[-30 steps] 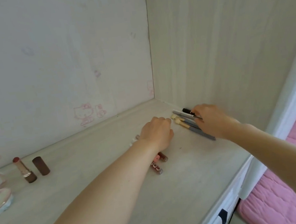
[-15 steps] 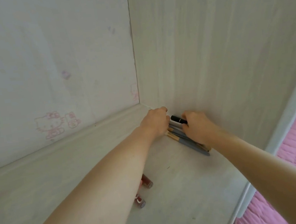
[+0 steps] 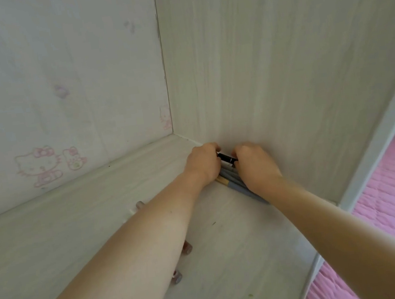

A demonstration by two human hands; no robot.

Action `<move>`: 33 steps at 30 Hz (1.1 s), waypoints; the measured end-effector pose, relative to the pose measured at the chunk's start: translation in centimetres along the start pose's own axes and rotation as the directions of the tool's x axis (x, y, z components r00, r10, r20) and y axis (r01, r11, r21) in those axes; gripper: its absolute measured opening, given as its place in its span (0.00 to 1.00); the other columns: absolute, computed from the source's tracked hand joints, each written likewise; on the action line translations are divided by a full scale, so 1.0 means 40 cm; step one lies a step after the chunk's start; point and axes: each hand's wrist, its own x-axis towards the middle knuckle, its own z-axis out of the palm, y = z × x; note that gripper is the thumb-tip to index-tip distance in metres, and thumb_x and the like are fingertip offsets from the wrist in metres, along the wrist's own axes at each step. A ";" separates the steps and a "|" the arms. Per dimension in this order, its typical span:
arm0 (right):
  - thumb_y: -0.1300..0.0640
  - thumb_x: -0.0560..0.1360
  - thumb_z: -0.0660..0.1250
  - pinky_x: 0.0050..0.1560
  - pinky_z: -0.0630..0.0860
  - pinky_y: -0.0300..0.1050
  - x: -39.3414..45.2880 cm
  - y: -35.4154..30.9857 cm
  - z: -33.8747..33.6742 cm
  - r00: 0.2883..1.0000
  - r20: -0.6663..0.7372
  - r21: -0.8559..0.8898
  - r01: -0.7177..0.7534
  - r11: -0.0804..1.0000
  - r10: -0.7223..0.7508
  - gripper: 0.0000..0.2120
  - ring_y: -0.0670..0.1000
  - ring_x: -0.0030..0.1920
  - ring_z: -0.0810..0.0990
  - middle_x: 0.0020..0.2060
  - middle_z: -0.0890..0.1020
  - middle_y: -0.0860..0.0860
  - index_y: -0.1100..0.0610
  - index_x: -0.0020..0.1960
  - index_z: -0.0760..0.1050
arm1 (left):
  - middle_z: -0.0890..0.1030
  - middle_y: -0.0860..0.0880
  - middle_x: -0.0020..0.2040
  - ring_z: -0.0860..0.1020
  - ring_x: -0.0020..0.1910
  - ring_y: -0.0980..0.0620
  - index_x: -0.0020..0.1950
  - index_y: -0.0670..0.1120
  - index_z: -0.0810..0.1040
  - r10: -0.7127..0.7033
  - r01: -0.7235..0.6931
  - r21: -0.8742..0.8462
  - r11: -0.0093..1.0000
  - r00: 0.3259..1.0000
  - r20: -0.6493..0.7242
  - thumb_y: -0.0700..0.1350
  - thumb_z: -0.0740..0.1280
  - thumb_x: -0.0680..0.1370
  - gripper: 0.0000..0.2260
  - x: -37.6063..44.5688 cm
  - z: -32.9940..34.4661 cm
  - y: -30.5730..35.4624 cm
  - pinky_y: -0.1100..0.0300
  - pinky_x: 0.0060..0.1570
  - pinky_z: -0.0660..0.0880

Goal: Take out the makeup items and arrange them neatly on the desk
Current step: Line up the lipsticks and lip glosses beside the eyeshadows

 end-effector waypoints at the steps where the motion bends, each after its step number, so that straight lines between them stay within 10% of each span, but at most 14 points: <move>1: 0.65 0.77 0.62 0.48 0.76 0.50 0.001 -0.001 0.000 1.000 0.001 0.010 -0.004 1.000 0.004 0.08 0.59 0.51 0.77 0.52 0.77 0.58 0.62 0.55 0.76 | 0.77 0.40 0.63 0.74 0.63 0.43 0.67 0.44 0.73 -0.013 0.013 -0.006 1.000 1.000 -0.012 0.38 0.60 0.79 0.17 -0.004 0.000 0.003 0.53 0.63 0.70; 7: 0.67 0.75 0.62 0.38 0.65 0.45 0.006 -0.015 -0.001 0.999 0.016 0.068 -0.043 0.997 0.042 0.06 0.57 0.40 0.74 0.39 0.73 0.57 0.63 0.41 0.75 | 0.77 0.42 0.63 0.75 0.62 0.45 0.65 0.42 0.76 -0.062 0.057 -0.106 0.993 0.997 -0.038 0.37 0.63 0.77 0.16 -0.019 -0.008 0.010 0.57 0.63 0.70; 17: 0.65 0.76 0.63 0.46 0.76 0.48 -0.018 -0.037 -0.052 0.996 -0.089 0.315 0.011 0.949 0.018 0.08 0.55 0.45 0.79 0.44 0.82 0.55 0.59 0.52 0.80 | 0.77 0.50 0.45 0.75 0.45 0.53 0.55 0.44 0.77 -0.090 0.058 -0.358 0.932 0.993 -0.074 0.38 0.68 0.75 0.09 -0.083 -0.086 0.015 0.67 0.39 0.67; 33: 0.59 0.73 0.71 0.41 0.74 0.29 -0.182 -0.254 -0.189 0.981 -0.189 0.704 0.099 0.703 0.051 0.04 0.37 0.40 0.80 0.35 0.81 0.40 0.50 0.44 0.79 | 0.83 0.41 0.48 0.83 0.47 0.48 0.55 0.41 0.76 -0.347 0.036 -0.940 0.340 0.933 -0.090 0.36 0.69 0.76 0.09 -0.379 -0.276 -0.017 0.57 0.52 0.79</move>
